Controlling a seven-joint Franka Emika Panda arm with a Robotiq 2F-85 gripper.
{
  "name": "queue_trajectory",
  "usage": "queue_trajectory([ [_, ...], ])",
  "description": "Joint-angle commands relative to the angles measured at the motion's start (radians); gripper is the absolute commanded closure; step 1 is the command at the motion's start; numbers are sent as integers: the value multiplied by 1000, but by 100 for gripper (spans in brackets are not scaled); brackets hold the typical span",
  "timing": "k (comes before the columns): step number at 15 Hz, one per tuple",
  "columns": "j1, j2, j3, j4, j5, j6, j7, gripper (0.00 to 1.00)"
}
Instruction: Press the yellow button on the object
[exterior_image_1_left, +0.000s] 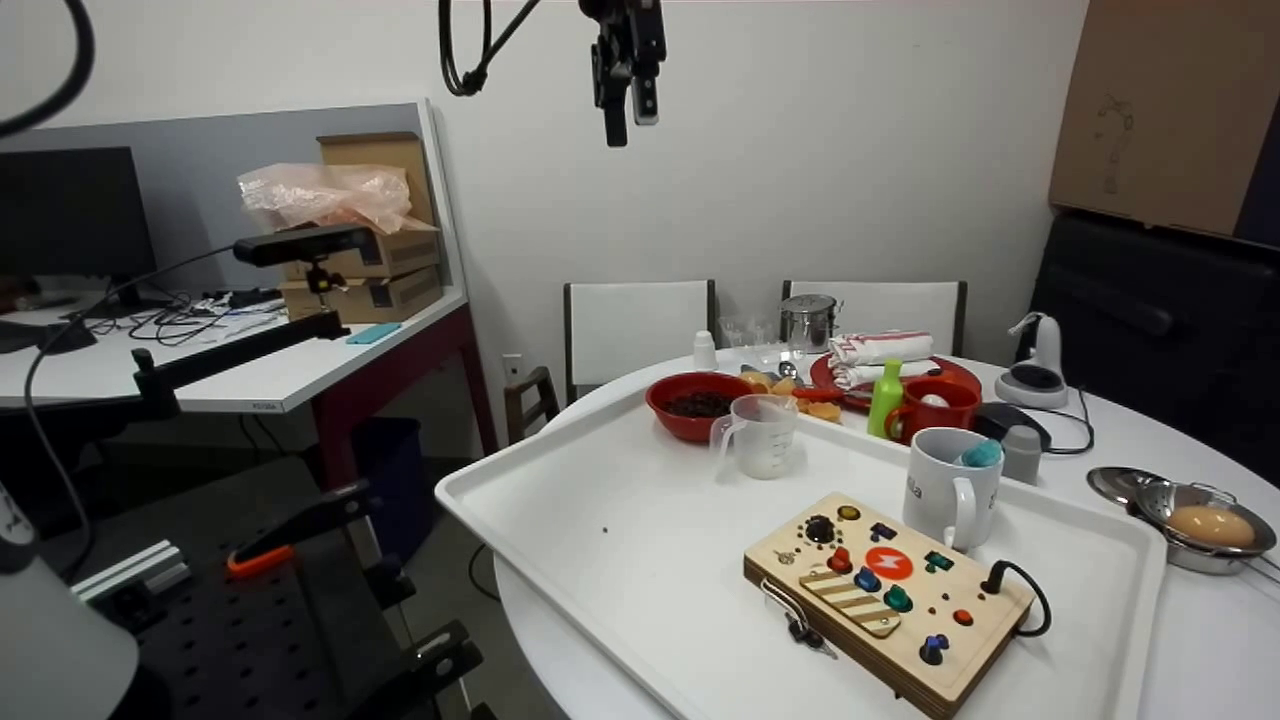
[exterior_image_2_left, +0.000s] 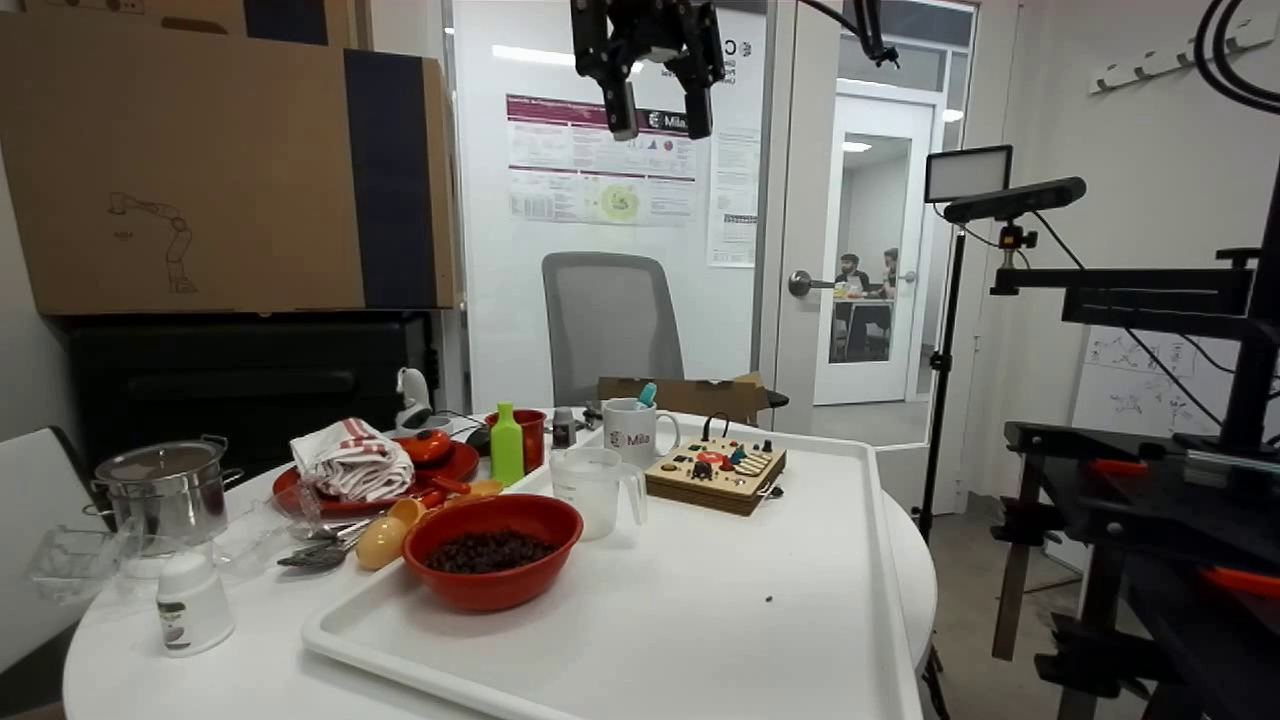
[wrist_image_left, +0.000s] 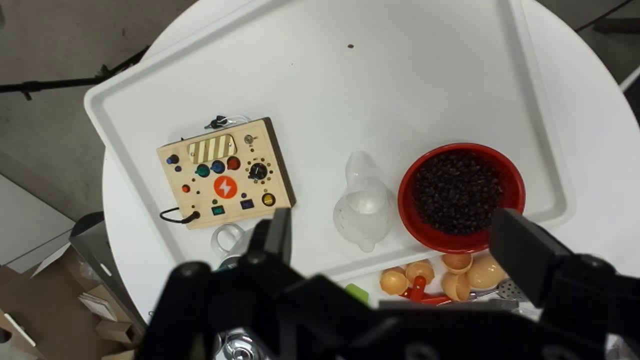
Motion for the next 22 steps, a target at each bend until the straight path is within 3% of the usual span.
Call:
queue_trajectory([
  [1,-4,15,-21,1,-23,53,-78,0],
  [9,-121,98,-163,-28,-20,114,-282,0],
  [12,-132,173,-198,-4,-51,84,-225,0],
  [14,-123,189,-208,3,-29,59,-175,0],
  [15,-131,166,-211,-28,-31,95,-228,0],
  [22,-125,185,-212,-28,-44,114,-225,0],
])
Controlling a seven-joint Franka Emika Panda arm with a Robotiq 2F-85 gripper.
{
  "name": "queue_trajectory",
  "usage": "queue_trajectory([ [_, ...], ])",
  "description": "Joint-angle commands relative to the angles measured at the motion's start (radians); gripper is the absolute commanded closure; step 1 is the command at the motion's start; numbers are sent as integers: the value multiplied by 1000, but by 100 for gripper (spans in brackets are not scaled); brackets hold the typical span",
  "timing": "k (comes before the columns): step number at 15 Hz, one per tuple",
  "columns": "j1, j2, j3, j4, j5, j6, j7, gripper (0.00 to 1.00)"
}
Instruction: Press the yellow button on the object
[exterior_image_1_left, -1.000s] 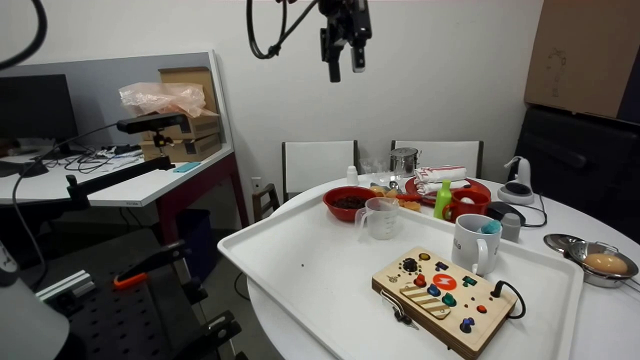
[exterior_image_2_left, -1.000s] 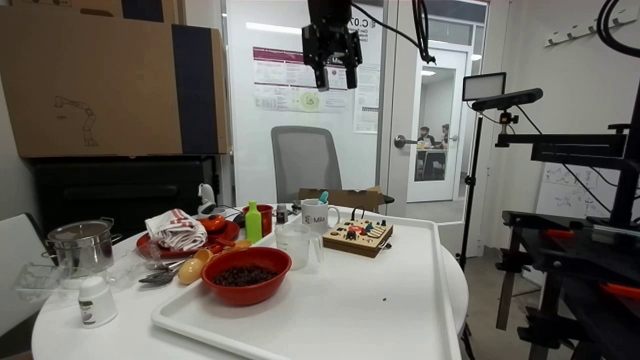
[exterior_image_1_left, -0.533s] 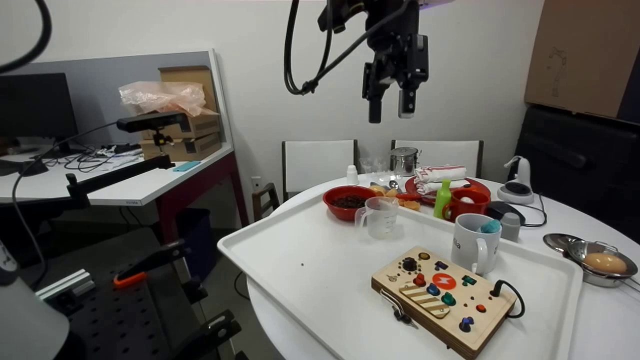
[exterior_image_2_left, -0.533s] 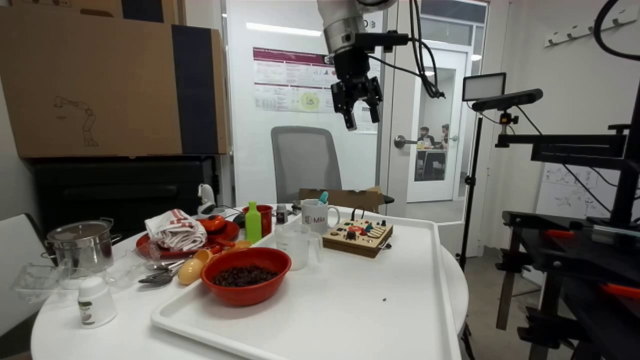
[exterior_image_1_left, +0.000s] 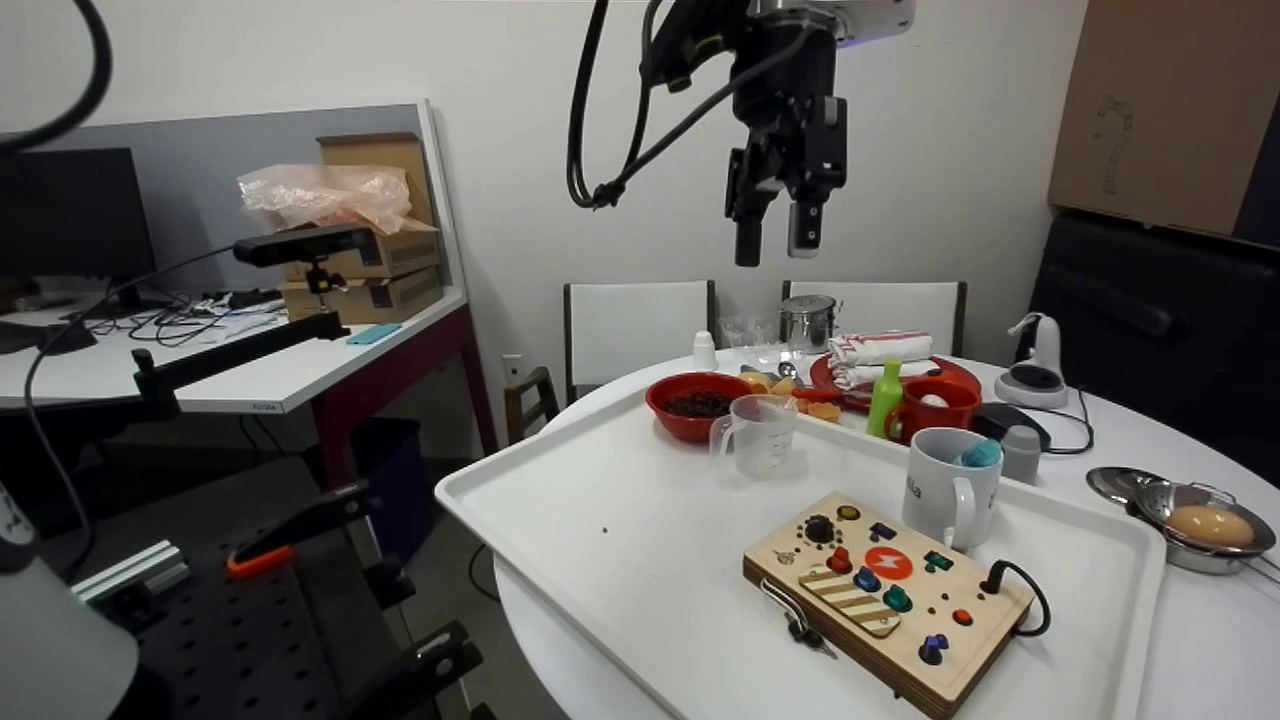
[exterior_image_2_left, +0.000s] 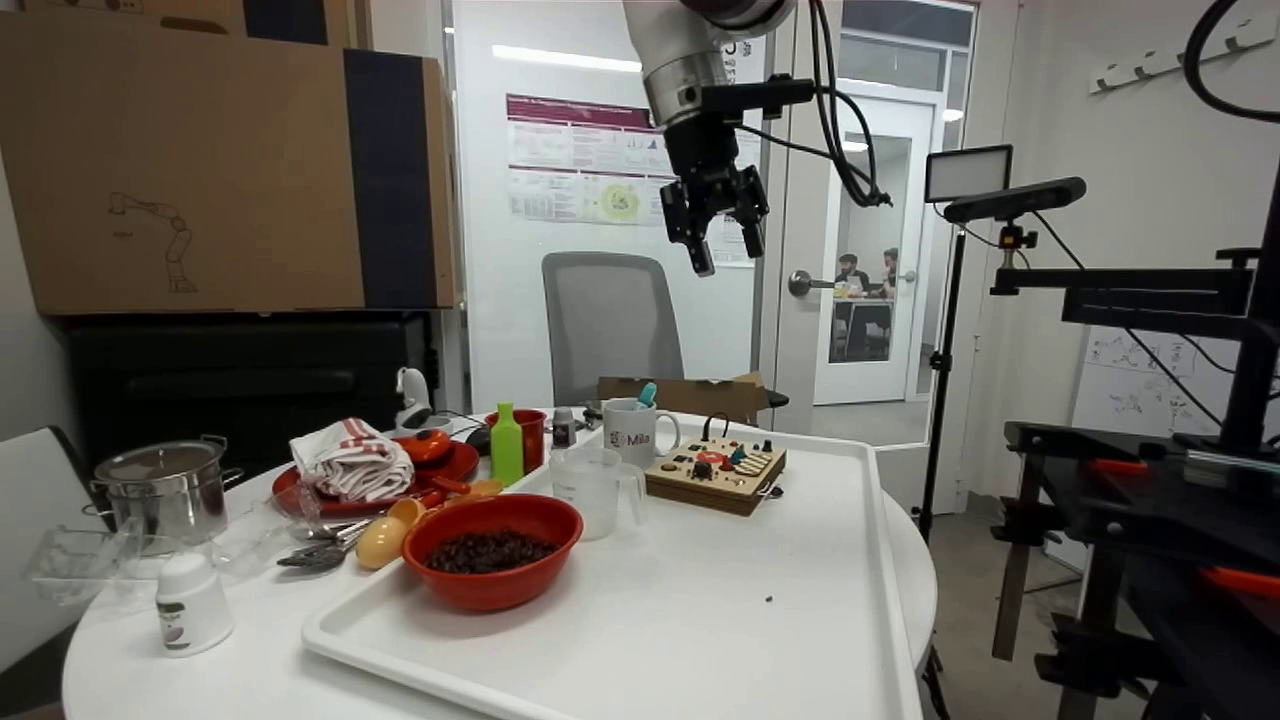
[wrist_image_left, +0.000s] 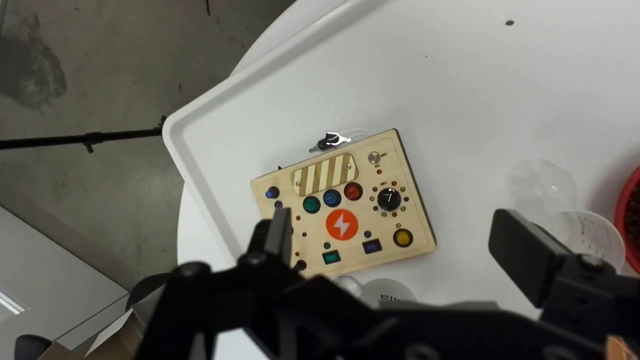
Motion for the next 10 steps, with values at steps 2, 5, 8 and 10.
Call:
queue_trajectory([
  [2,-20,16,-8,-11,23,81,-140,0],
  [5,-60,64,-8,14,108,102,-296,0],
  [8,-102,145,-5,59,191,71,-439,0],
  [10,-127,199,5,89,240,46,-528,0],
])
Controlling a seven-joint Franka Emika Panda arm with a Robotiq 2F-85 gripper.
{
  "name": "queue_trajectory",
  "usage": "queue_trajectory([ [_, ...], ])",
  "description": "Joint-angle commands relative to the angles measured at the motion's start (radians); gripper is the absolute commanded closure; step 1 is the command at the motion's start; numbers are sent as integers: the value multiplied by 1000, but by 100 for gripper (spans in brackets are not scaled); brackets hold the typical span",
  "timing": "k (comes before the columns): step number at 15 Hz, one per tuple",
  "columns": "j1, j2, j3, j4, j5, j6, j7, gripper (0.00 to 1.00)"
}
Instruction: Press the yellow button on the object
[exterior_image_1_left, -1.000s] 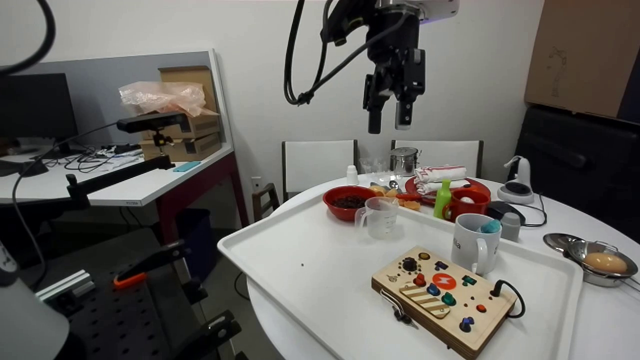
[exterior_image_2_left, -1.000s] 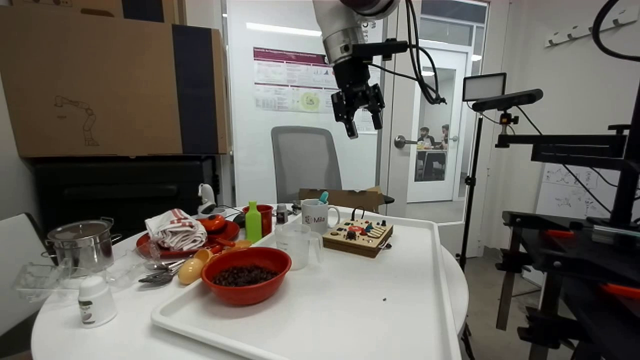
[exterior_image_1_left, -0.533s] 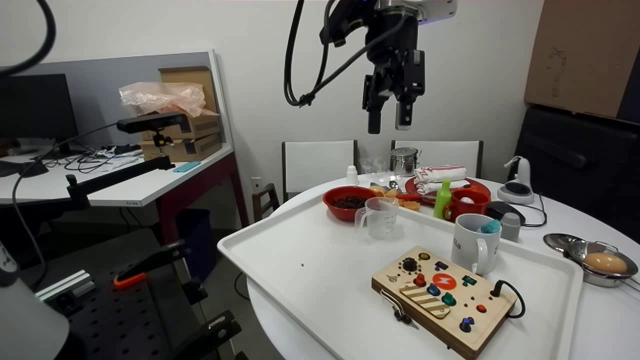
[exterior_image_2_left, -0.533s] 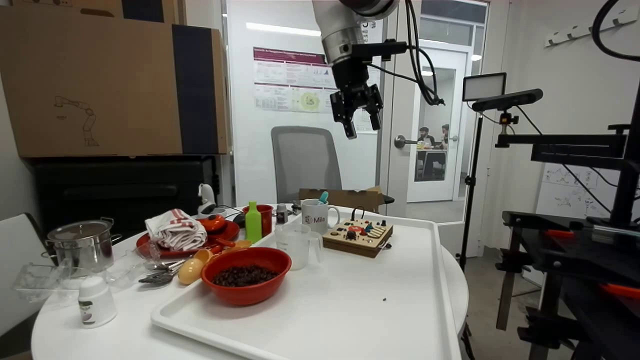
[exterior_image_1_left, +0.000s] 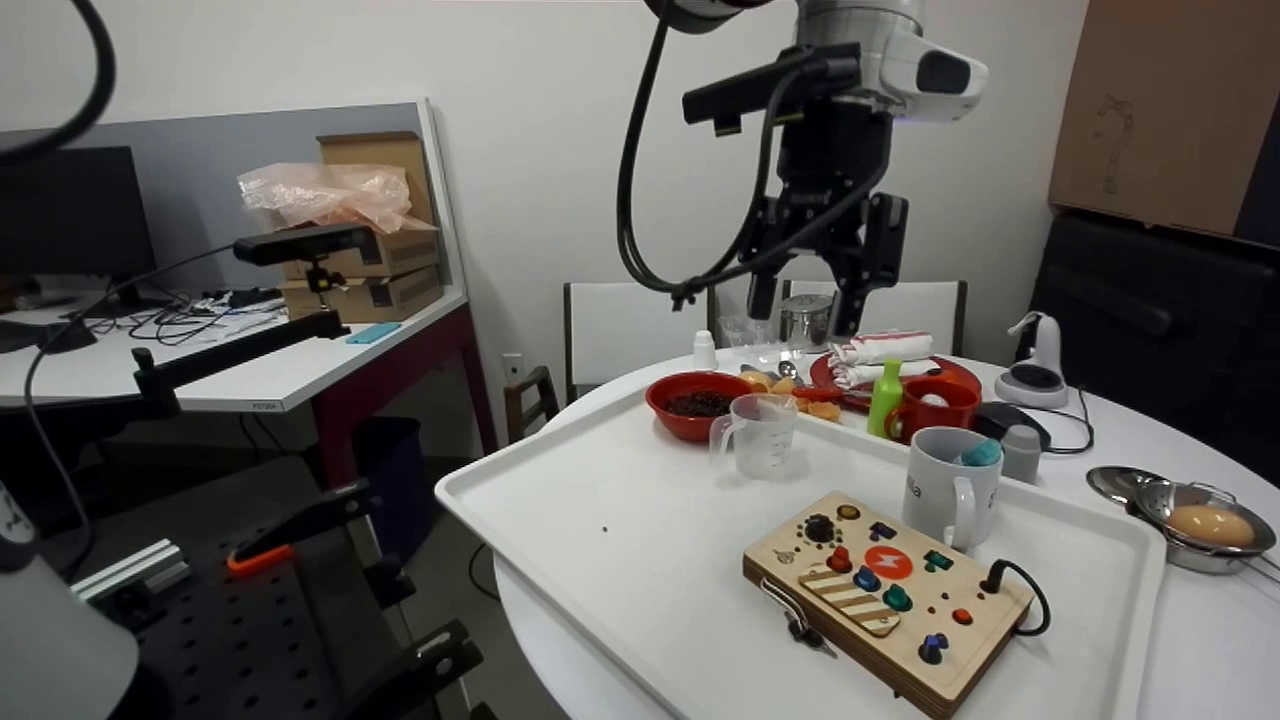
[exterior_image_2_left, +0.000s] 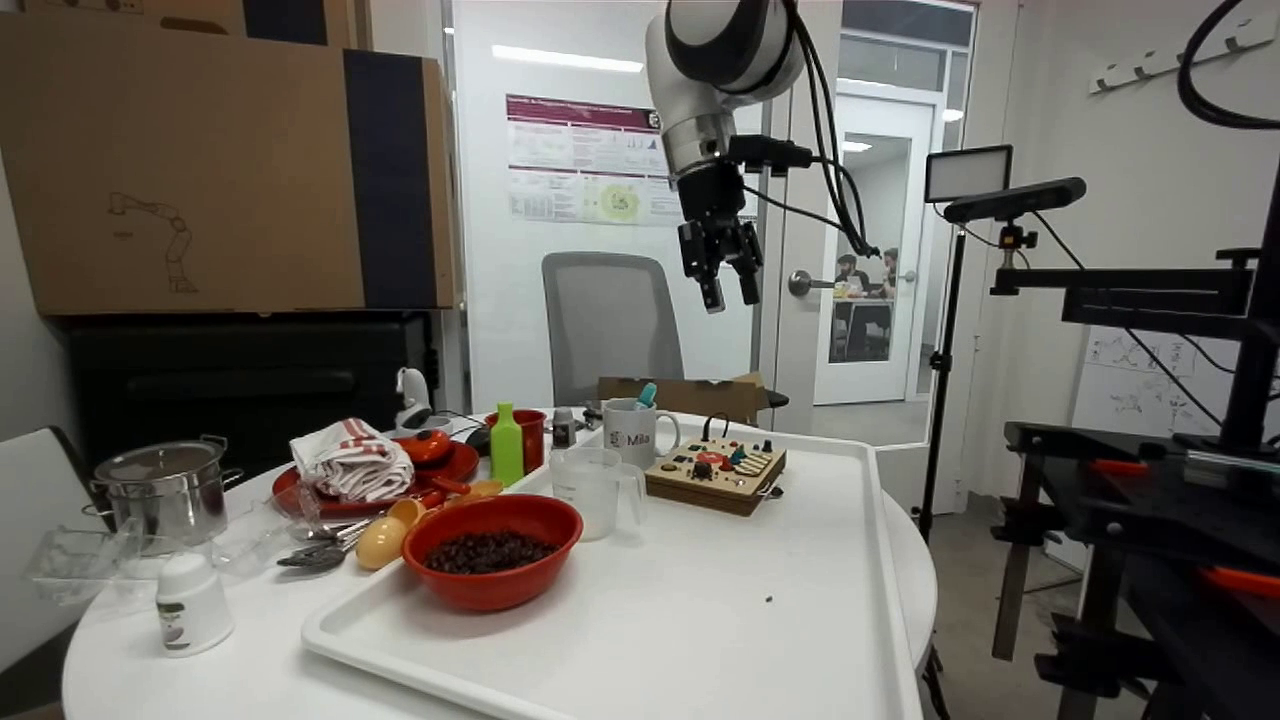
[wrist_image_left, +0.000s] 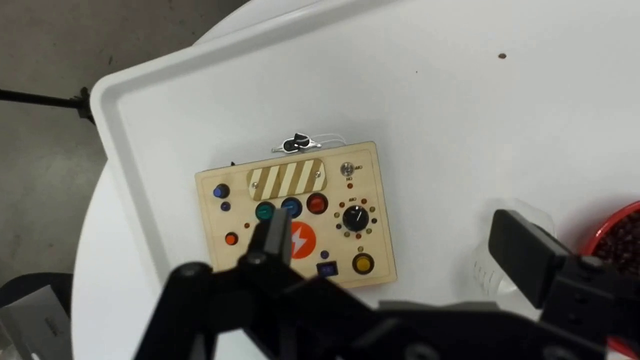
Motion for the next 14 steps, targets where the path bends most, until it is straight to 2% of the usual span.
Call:
queue_trajectory([
  [1,-39,110,16,84,87,-46,-155,0],
  [3,-31,141,11,104,67,-66,-160,0],
  [4,-25,100,0,49,56,-23,-132,0],
  [8,-24,135,5,80,56,-39,-141,0],
  [14,-43,152,29,51,82,128,-227,0],
])
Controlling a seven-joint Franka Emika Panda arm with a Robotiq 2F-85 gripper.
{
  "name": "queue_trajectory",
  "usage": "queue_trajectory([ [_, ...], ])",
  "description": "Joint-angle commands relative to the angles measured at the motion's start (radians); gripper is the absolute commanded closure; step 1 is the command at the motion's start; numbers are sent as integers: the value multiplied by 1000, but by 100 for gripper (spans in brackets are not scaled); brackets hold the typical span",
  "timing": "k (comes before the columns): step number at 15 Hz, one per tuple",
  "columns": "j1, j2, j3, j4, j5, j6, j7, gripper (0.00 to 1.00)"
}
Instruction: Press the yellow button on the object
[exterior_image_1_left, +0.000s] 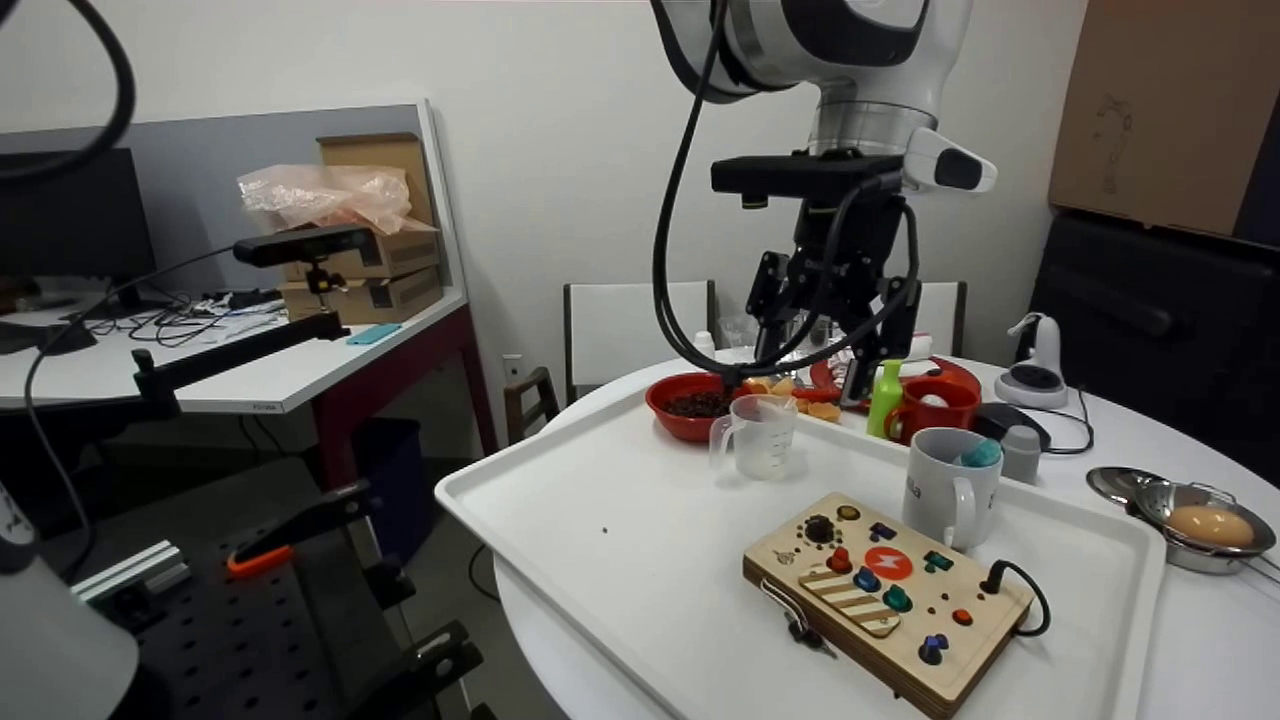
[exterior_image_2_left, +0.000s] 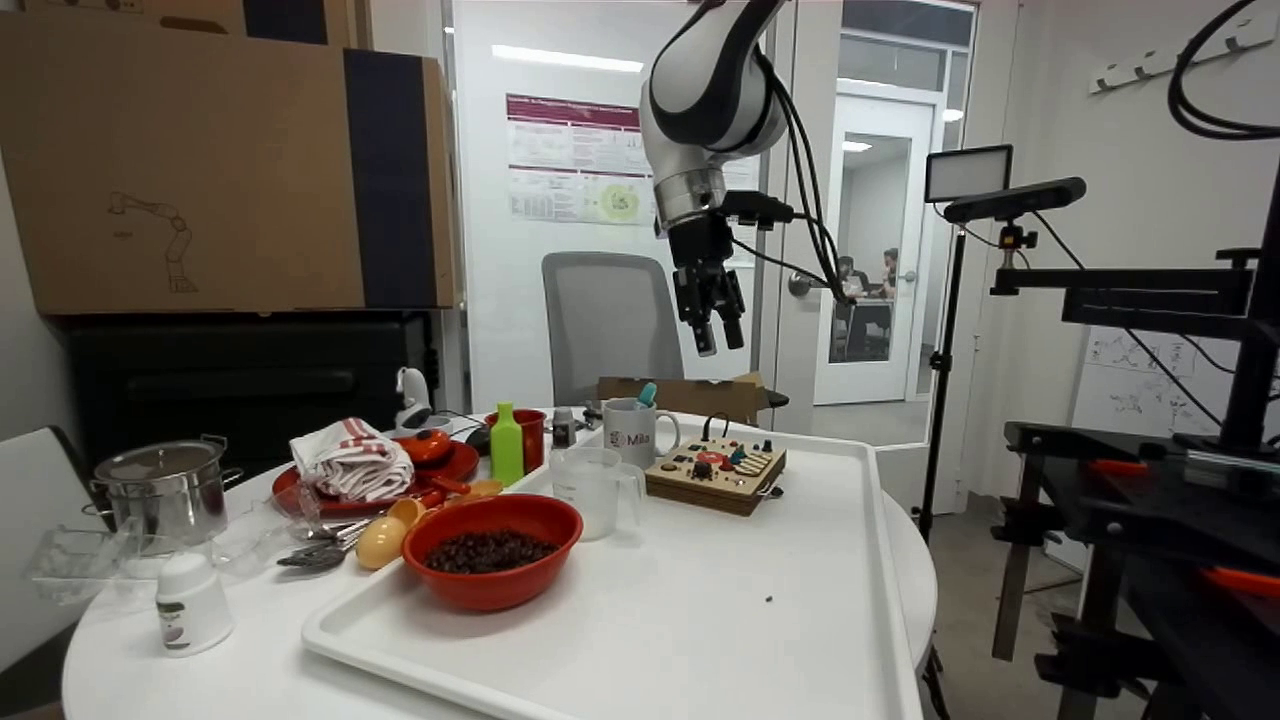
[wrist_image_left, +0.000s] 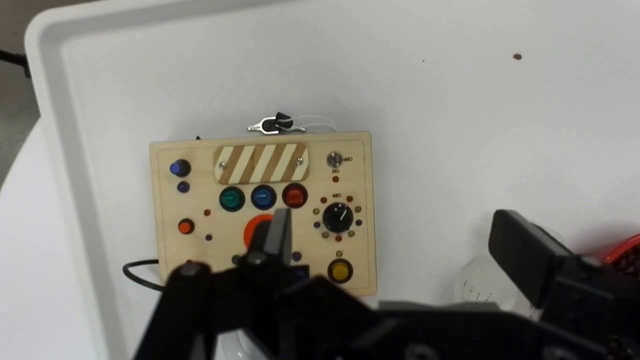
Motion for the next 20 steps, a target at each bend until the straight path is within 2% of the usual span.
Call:
queue_trajectory([
  [1,-19,18,20,-13,32,74,-62,0],
  [5,-33,37,37,-23,56,135,-99,0],
  [7,-30,52,34,-24,55,169,-89,28],
  [15,-34,75,41,-37,55,238,-87,87],
  [19,-25,99,51,-32,44,255,-86,97],
  [20,-21,110,50,-26,39,262,-81,92],
])
